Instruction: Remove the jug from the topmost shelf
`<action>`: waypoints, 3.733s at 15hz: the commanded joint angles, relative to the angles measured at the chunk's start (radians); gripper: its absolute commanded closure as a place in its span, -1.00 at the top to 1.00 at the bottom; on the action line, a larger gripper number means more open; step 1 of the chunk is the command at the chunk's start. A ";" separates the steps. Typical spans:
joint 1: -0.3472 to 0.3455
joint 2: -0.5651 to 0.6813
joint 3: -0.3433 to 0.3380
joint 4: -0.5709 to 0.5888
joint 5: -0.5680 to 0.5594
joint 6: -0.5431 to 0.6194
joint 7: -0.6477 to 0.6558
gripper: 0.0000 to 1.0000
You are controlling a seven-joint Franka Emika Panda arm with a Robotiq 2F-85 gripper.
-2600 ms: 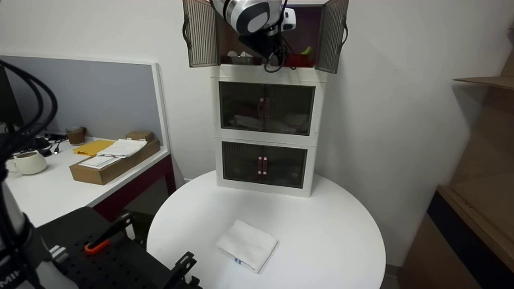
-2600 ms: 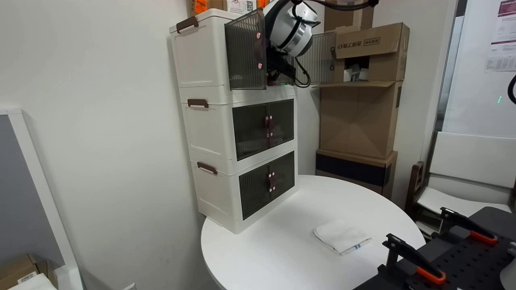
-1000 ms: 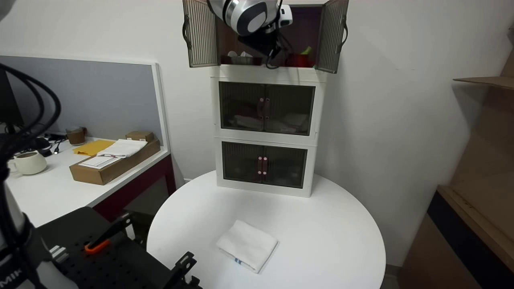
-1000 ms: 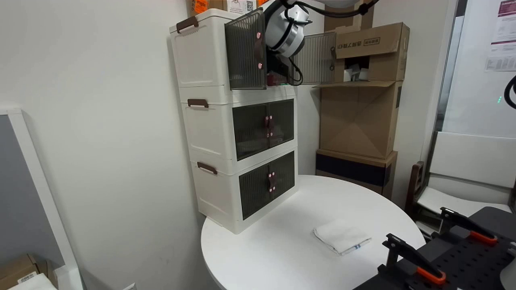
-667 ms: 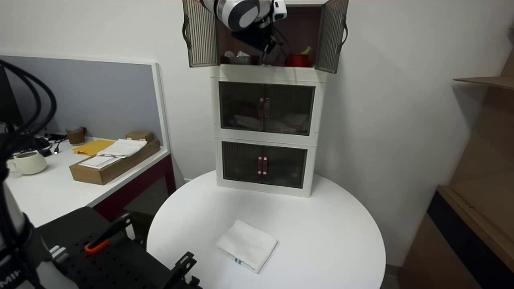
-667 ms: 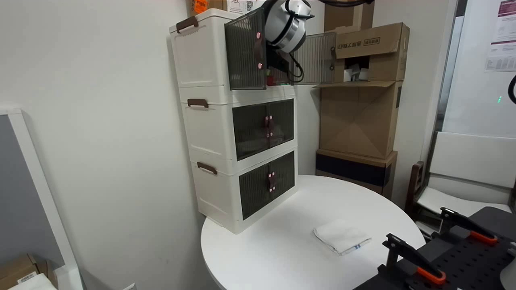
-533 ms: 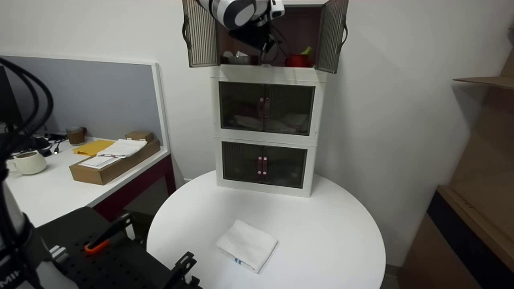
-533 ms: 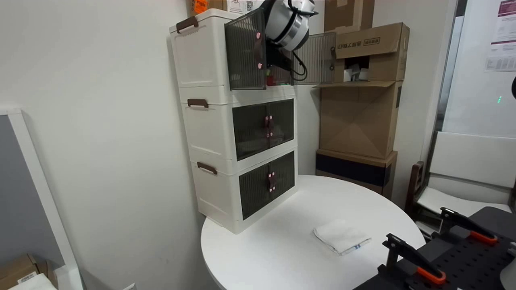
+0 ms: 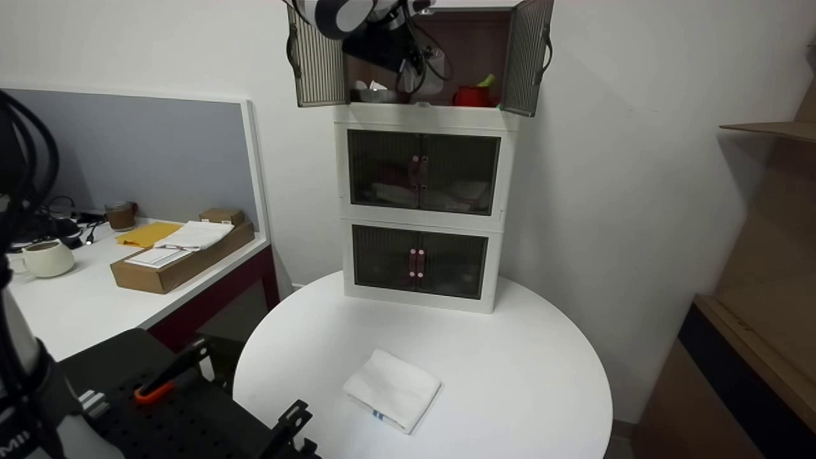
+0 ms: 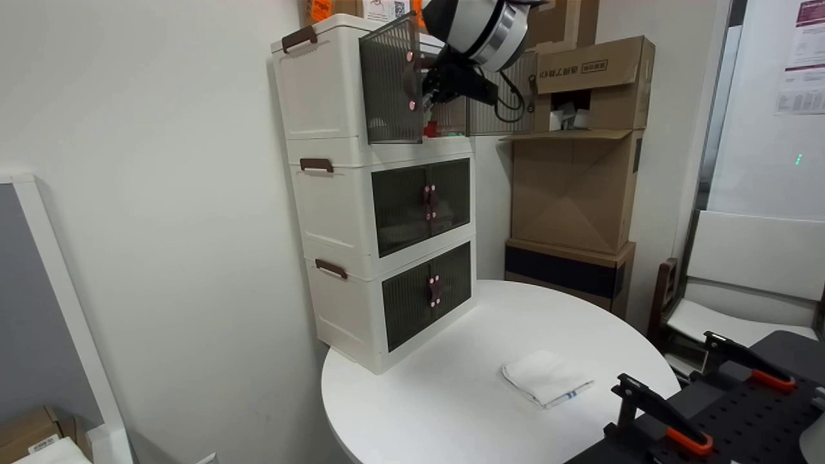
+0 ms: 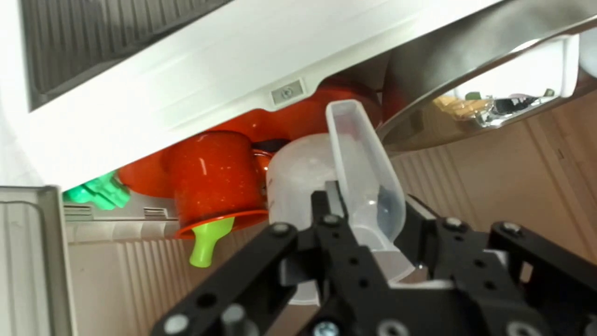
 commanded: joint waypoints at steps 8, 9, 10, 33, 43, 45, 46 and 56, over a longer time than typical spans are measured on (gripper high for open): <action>-0.042 -0.323 -0.040 -0.444 0.015 0.084 0.035 -0.86; -0.051 -0.344 -0.041 -0.483 0.014 0.074 0.041 -0.86; -0.067 -0.354 -0.039 -0.516 0.006 0.066 0.048 -0.86; 0.276 0.732 -0.475 0.021 -0.111 0.072 0.337 -0.86; 0.241 0.928 -0.424 0.204 -0.300 -0.050 0.475 -0.86; 0.237 0.941 -0.410 0.224 -0.319 -0.066 0.474 -0.86; 0.232 0.941 -0.400 0.231 -0.327 -0.075 0.472 -0.20; 0.007 0.618 -0.150 0.014 -0.398 -0.067 0.322 1.00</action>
